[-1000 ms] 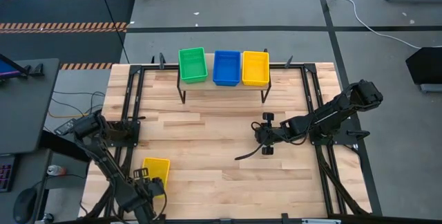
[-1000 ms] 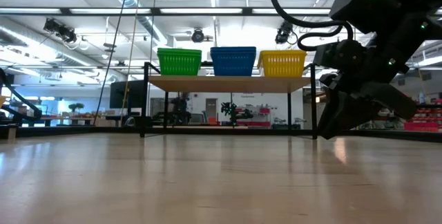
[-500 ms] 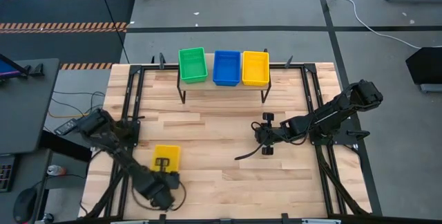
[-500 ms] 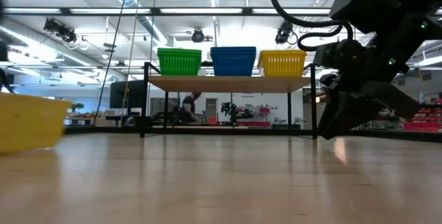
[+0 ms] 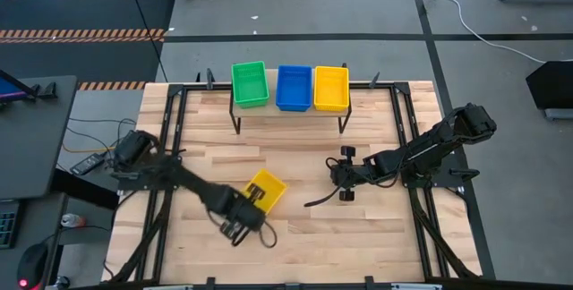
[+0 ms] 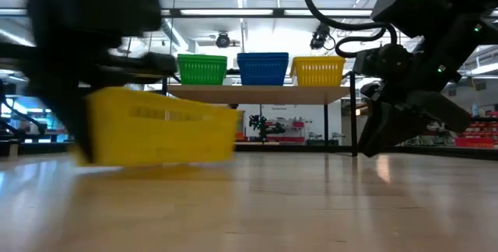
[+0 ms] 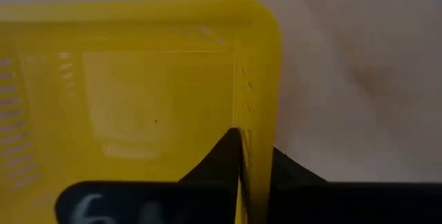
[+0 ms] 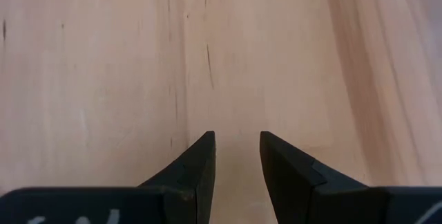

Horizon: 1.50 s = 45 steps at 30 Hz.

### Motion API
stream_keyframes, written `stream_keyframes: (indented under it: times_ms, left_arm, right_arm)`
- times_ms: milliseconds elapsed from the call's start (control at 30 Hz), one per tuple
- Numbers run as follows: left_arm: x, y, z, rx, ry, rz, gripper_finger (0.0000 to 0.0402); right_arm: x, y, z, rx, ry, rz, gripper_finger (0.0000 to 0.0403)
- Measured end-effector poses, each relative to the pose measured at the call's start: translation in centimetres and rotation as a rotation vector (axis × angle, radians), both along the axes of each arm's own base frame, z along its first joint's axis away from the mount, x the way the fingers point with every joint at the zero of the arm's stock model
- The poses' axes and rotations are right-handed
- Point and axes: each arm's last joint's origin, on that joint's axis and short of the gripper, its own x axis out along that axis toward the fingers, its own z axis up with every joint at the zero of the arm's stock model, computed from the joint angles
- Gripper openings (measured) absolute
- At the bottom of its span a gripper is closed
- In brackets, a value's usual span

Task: Stack baskets on shelf by color
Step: Stack the yellow bin on top of the yellow bin on the shelf

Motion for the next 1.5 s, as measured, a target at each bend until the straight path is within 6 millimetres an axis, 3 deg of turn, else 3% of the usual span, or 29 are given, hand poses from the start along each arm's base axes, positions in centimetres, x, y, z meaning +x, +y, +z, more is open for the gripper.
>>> stream_keyframes:
  times_ms: [367,633,967,1233,1500]
  left_arm:
    - [4.5,6.3,0.7,-0.017,-0.164,-0.202,0.0009]
    - [5.7,8.8,1.0,-0.012,-0.235,-0.331,0.0005]
    - [6.2,9.3,1.3,-0.08,-0.298,-0.453,0.0007]
    - [6.4,8.9,1.6,-0.147,-0.345,-0.548,0.0008]
    - [6.2,8.5,1.6,-0.247,-0.359,-0.67,0.0008]
  right_arm:
    - [-0.6,-0.1,-0.4,0.062,0.065,-0.053,0.012]
    - [-0.8,0.0,-0.1,0.109,0.062,-0.06,0.012]
    - [-0.9,0.0,3.5,0.105,-0.126,0.047,0.012]
    - [-0.1,1.7,6.6,0.094,-0.366,0.377,0.012]
    - [-0.3,3.5,7.5,-0.063,-0.435,0.636,0.012]
